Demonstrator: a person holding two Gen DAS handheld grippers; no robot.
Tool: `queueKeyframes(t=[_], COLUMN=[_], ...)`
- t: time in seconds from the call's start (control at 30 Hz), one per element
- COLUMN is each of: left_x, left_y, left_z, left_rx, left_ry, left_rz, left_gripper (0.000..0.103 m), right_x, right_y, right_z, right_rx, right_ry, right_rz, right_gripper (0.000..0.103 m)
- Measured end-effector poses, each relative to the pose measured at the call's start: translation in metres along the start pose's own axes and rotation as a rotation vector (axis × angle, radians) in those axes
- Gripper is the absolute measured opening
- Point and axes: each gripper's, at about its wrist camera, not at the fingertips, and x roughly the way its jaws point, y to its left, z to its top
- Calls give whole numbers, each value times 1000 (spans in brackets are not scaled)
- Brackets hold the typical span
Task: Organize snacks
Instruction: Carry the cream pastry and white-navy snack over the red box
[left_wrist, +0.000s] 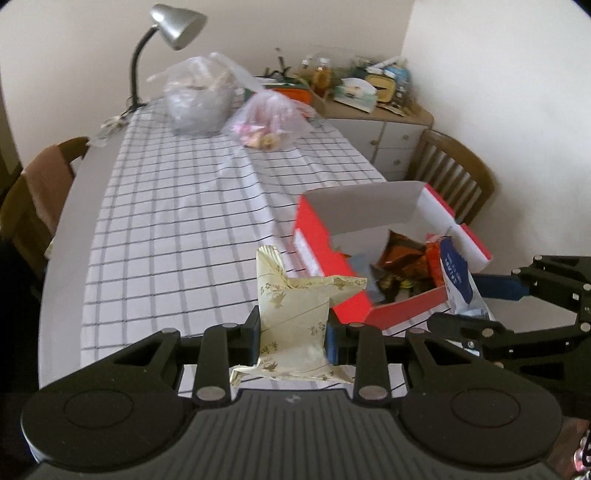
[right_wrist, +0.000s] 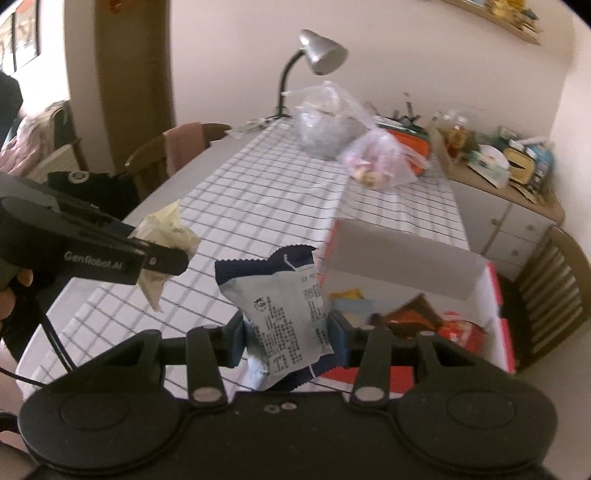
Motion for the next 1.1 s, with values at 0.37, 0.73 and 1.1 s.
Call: queueKeyframes(t=[0.37,0.73,1.1], left_x=[52,113,174], left_y=[-76,-113,-121], left_z=[36,61,69], left_rx=[34,2,-21], left_ry=[34,84,179], left_rz=[13,58,117], left_gripper=[31,31,31], right_x=[13,60,118], right_y=[-95,-171,-194], right_z=[-11,-9,-14], right_rx=[51,70,81], right_ry=[24,79,166], right_rz=[-27,-68,-67], right_gripper=[44,44,44])
